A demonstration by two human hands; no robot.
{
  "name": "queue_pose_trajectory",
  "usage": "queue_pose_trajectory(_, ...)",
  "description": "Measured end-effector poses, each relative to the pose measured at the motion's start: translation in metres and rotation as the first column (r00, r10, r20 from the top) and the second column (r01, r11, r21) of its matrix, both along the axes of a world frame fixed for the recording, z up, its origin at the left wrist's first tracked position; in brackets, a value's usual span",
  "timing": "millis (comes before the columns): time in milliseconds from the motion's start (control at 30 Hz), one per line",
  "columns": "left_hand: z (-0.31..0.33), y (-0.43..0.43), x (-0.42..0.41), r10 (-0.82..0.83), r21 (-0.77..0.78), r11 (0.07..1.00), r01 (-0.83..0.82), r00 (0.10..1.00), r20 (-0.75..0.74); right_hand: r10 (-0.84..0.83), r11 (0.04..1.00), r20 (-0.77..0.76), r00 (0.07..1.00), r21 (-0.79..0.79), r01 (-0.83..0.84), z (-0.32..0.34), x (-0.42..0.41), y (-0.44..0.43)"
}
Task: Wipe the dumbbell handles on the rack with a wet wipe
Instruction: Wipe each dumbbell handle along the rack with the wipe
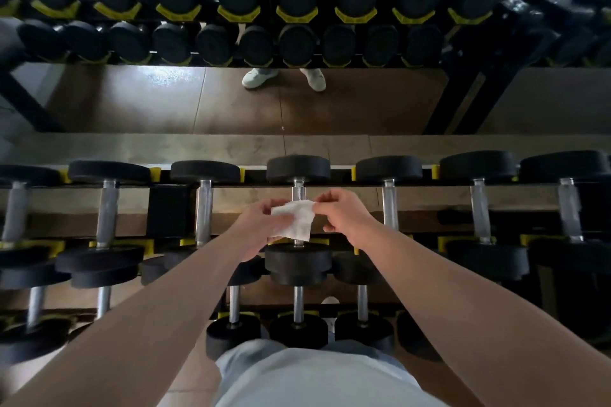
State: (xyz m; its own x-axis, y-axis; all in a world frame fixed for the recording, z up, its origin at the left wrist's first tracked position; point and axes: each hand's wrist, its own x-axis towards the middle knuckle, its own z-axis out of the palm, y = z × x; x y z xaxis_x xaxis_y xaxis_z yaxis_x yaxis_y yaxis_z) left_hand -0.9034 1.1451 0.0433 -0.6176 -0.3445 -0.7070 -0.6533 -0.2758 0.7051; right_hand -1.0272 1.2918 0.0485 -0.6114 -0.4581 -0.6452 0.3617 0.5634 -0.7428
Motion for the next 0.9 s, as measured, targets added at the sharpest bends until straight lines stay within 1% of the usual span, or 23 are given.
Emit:
queue_pose_trajectory(100,-0.001,-0.006,0.001,0.150,0.200,0.970,-0.140,0.988,-0.037,-0.007,1.000,-0.020,1.000,0.025,0.008,-0.003,-0.004,-0.001)
queue_pose_trajectory(200,0.006,-0.009,0.001,0.216,0.301,0.936,-0.183,0.973,-0.081,0.002,1.000,0.054,0.999,0.016,-0.003,-0.003,-0.002,-0.004)
queue_pose_trajectory(333,0.010,-0.014,-0.001,0.210,0.286,0.941,-0.183,0.975,-0.067,0.049,0.996,0.208,0.977,-0.079,-0.033,-0.004,0.000,-0.007)
queue_pose_trajectory(433,0.012,-0.018,-0.001,0.172,0.230,0.960,-0.159,0.985,-0.036,0.040,0.993,0.242,0.970,-0.119,-0.011,-0.003,0.000,-0.009)
queue_pose_trajectory(567,0.009,-0.023,0.003,0.088,0.175,0.981,-0.083,0.996,-0.025,0.104,0.993,0.185,0.977,-0.075,-0.091,0.000,0.001,-0.010)
queue_pose_trajectory(633,0.010,-0.023,0.003,0.006,0.152,0.988,-0.001,0.999,-0.038,0.148,0.988,0.157,0.976,-0.069,-0.139,0.001,0.003,-0.012)
queue_pose_trajectory(700,0.011,-0.021,0.003,-0.048,0.122,0.991,0.051,0.999,-0.025,0.173,0.984,0.076,0.982,-0.053,-0.169,0.002,0.005,-0.015)
queue_pose_trajectory(800,0.011,-0.019,0.002,-0.034,0.137,0.990,0.032,0.999,0.012,0.196,0.980,-0.047,0.980,-0.038,-0.197,0.004,0.005,-0.018)
queue_pose_trajectory(900,0.012,-0.019,0.003,0.002,0.140,0.990,-0.003,1.000,0.011,0.150,0.986,-0.082,0.985,-0.060,-0.155,0.004,0.004,-0.018)
